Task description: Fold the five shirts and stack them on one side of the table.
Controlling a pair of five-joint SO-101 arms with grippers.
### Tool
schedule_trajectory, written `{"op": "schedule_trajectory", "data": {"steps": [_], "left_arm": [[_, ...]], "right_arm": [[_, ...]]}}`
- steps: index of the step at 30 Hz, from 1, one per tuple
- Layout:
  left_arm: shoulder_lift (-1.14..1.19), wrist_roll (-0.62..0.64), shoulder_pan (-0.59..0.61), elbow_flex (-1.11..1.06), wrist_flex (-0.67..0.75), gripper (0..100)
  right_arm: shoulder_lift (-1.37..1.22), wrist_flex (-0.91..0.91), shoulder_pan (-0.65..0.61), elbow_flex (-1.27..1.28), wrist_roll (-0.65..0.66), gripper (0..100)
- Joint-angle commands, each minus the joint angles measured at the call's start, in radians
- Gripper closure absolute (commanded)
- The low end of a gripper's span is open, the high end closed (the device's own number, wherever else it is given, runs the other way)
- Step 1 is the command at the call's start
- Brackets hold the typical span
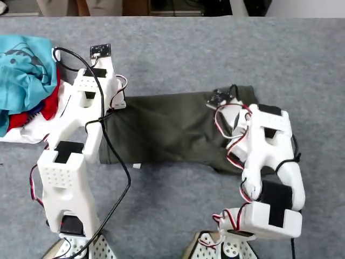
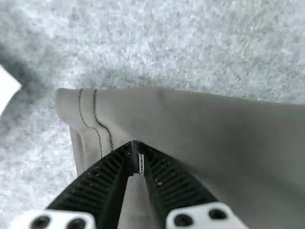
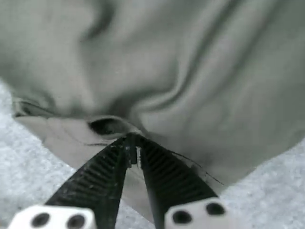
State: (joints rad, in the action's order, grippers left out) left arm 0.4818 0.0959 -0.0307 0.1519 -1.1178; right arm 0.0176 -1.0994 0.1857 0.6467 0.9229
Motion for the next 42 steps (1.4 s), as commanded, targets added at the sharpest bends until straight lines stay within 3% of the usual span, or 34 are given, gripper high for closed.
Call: {"op": "schedule_trajectory", "data": {"steps": [1, 9, 15, 19, 29, 34, 42], "left_arm": [[-0.010, -0.002, -0.003, 0.041, -0.008, 98], [-0.010, -0.003, -0.003, 0.043, -0.008, 98], [-0.010, -0.003, -0.002, 0.041, -0.008, 98], [-0.010, -0.003, -0.003, 0.041, -0.008, 98], [-0.008, -0.003, -0.003, 0.038, -0.009, 98], [-0.008, -0.003, -0.003, 0.038, -0.009, 98], [-0.008, -0.003, -0.003, 0.038, -0.005, 98]], "right_arm": [[0.082, 0.014, 0.007, 0.079, 0.029, 99.4], [0.452, -0.012, 0.071, 0.367, 0.127, 99.4], [0.671, -0.061, 0.101, 0.308, 0.146, 99.4], [0.602, -0.023, 0.051, 0.196, 0.075, 99.4], [0.107, 0.092, 0.012, 0.064, 0.012, 99.4], [0.142, 0.091, 0.036, 0.147, 0.048, 99.4], [0.420, 0.080, 0.114, 0.420, 0.160, 99.4]]}}
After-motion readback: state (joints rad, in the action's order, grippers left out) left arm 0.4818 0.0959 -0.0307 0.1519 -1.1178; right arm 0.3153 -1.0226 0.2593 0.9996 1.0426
